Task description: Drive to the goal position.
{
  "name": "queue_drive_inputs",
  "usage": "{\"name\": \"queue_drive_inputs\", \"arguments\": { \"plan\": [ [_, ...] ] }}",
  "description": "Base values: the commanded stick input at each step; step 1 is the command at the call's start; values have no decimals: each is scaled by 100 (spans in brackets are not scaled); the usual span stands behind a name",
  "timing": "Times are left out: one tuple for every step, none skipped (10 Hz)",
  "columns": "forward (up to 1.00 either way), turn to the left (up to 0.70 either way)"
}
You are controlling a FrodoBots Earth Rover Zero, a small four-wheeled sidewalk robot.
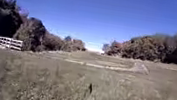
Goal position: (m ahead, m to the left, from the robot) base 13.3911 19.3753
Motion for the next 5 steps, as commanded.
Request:
{"name": "queue_drive_inputs", "arguments": {
  "plan": [
    [100, 0],
    [100, 5],
    [100, 11],
    [100, 4],
    [100, 0]
  ]
}}
